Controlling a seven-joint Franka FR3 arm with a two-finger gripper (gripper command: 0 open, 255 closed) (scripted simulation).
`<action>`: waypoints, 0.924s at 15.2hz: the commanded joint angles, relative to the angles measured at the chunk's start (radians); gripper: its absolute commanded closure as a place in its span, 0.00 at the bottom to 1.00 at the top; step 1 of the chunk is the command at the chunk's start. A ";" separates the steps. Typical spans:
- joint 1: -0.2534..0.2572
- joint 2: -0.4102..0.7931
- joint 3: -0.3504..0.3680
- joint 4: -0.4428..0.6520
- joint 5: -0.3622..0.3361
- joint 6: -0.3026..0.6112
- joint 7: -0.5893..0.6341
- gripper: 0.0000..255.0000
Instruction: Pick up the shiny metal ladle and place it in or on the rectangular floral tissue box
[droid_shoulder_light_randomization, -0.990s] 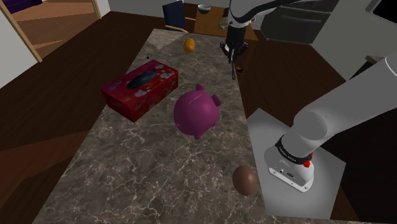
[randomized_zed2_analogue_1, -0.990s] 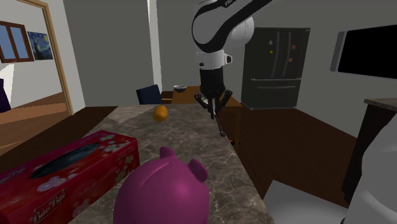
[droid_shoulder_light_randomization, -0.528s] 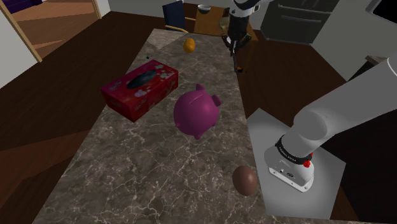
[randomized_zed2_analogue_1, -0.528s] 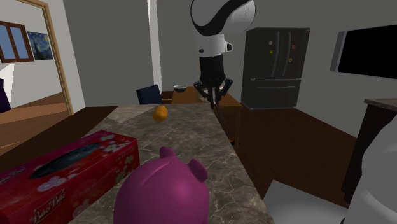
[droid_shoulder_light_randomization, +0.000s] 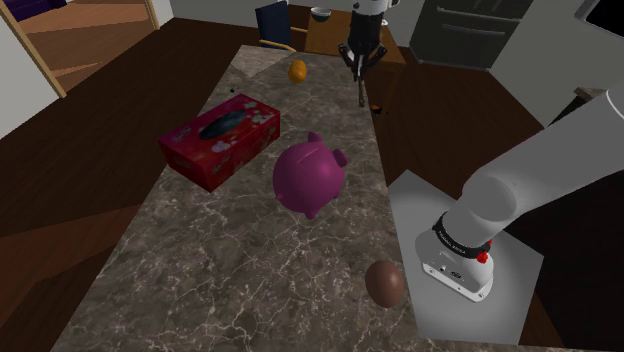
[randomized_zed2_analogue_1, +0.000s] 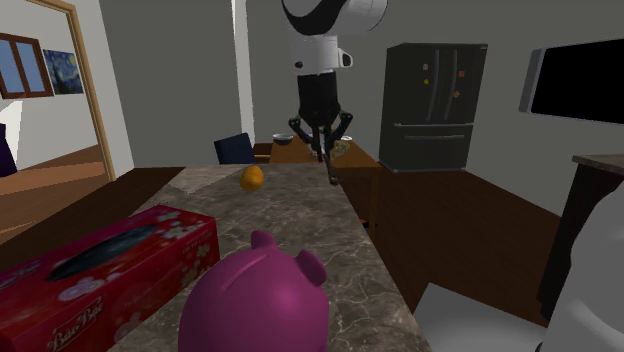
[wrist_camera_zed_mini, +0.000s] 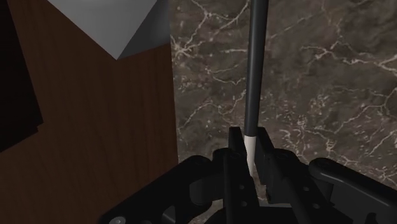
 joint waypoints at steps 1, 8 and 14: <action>0.020 0.028 0.033 0.031 0.007 -0.007 0.052 1.00; 0.085 0.154 0.136 0.177 0.006 -0.041 0.222 1.00; 0.149 0.300 0.212 0.350 -0.027 -0.087 0.370 1.00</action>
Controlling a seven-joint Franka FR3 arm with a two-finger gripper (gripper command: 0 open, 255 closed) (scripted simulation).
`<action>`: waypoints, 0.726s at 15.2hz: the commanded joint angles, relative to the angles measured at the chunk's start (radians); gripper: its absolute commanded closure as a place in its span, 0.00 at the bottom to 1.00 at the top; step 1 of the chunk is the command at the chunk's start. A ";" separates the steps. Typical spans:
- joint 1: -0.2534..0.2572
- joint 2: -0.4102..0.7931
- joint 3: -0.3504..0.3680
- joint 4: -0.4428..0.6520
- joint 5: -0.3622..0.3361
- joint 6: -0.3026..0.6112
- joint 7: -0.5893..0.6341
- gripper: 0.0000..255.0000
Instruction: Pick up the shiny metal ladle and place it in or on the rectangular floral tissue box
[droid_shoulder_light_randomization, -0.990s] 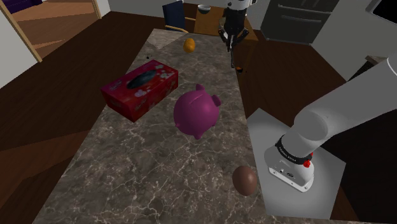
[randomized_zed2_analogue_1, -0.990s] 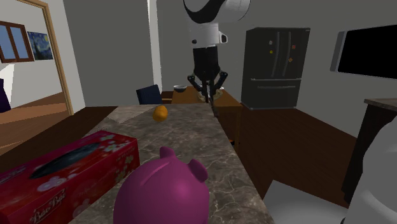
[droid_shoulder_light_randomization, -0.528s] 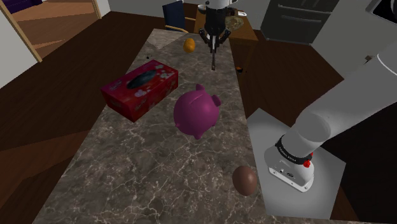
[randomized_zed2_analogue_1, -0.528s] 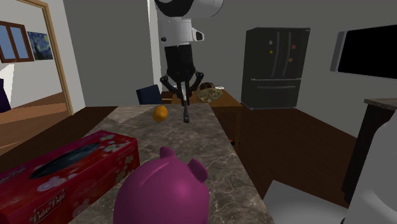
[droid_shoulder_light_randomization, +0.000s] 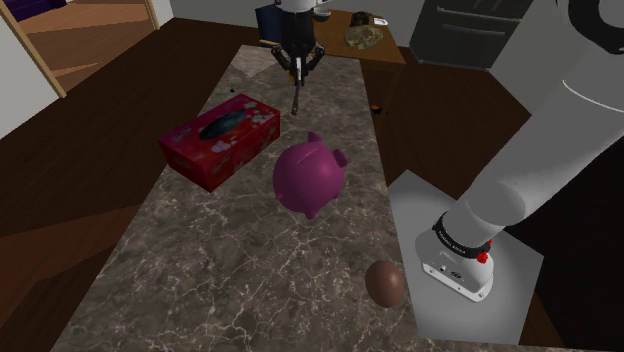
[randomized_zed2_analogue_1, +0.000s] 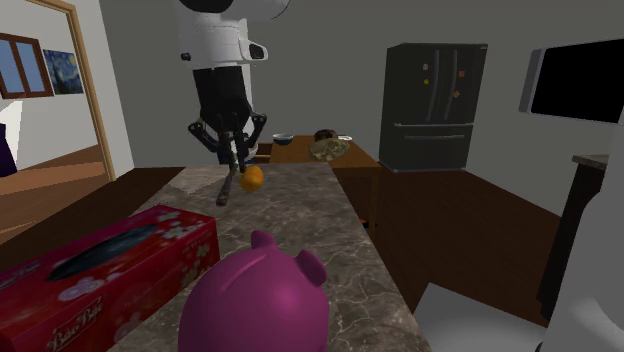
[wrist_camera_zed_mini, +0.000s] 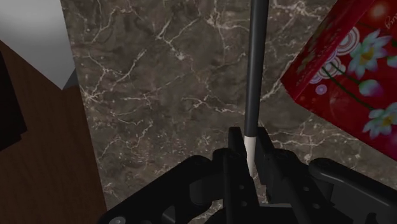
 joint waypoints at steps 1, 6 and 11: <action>0.025 0.058 0.023 0.068 -0.017 -0.018 0.052 1.00; 0.102 0.215 0.067 0.266 -0.072 -0.081 0.170 1.00; 0.211 0.405 0.087 0.530 -0.142 -0.177 0.270 1.00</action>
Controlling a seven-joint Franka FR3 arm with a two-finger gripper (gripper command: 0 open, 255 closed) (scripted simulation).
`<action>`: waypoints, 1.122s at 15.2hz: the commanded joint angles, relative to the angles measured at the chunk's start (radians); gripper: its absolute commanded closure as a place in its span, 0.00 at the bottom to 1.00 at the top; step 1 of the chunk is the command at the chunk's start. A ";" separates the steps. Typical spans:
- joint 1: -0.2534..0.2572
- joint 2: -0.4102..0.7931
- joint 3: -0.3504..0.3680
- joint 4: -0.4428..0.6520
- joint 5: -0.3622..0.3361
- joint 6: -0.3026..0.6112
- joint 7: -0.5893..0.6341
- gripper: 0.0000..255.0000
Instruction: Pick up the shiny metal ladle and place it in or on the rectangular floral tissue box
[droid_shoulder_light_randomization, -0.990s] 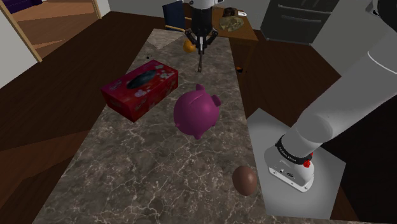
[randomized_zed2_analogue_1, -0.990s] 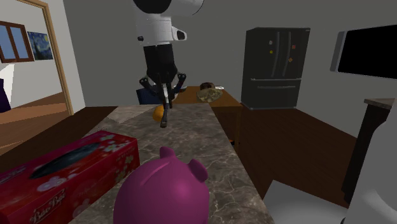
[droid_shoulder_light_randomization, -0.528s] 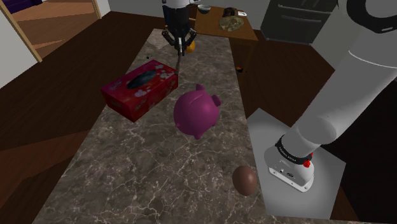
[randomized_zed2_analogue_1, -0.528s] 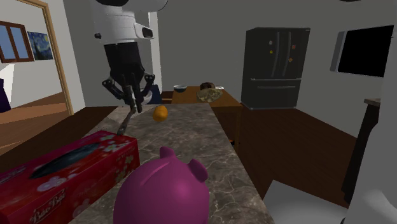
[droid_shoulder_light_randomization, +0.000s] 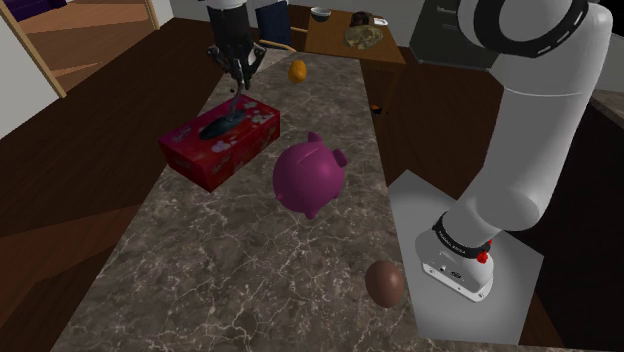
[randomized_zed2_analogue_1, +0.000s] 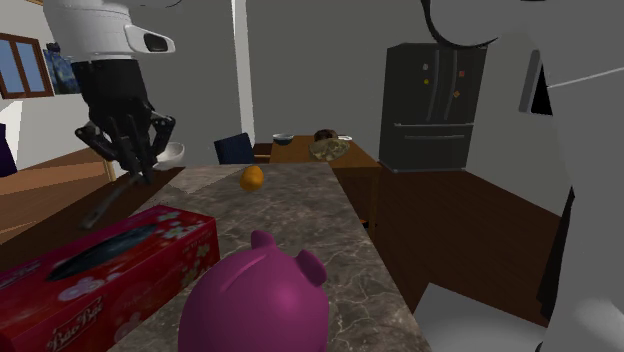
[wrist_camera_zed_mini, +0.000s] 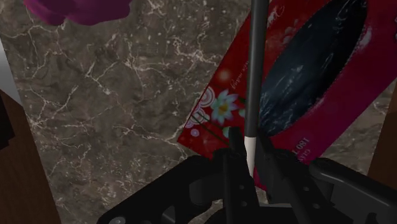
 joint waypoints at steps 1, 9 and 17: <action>0.052 0.084 0.004 0.122 -0.030 -0.046 0.038 1.00; 0.120 0.201 -0.002 0.237 -0.067 -0.051 0.080 1.00; 0.098 0.189 -0.002 0.108 -0.066 0.063 0.092 1.00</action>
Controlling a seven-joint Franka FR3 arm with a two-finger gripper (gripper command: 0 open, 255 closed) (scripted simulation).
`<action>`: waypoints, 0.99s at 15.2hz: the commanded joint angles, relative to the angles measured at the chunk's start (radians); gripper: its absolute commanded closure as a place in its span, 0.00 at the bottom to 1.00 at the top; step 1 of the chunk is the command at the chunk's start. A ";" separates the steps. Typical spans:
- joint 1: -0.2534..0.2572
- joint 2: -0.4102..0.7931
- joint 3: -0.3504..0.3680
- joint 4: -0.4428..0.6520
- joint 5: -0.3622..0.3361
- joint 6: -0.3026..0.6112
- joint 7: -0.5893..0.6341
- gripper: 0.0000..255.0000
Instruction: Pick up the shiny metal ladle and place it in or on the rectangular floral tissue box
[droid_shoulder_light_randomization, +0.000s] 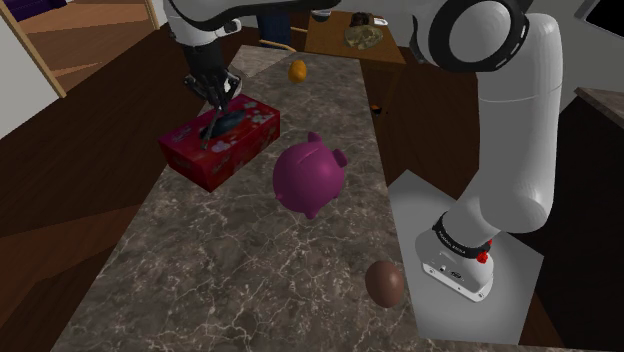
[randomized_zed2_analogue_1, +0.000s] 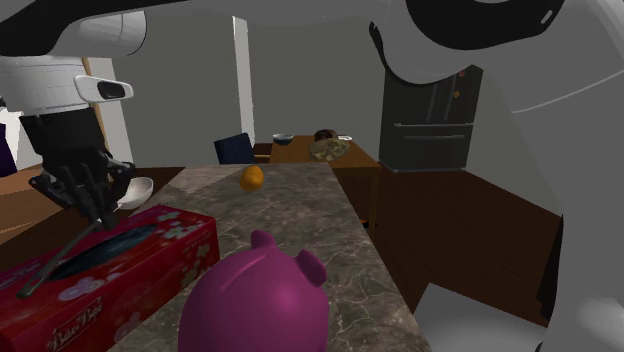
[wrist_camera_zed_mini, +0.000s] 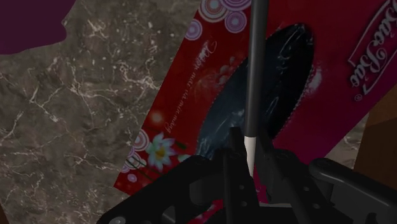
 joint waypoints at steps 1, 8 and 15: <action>-0.005 -0.005 0.000 -0.035 0.000 0.030 0.004 1.00; -0.008 -0.004 0.000 -0.058 -0.001 0.054 0.007 1.00; -0.008 -0.004 0.000 -0.058 -0.001 0.054 0.007 0.00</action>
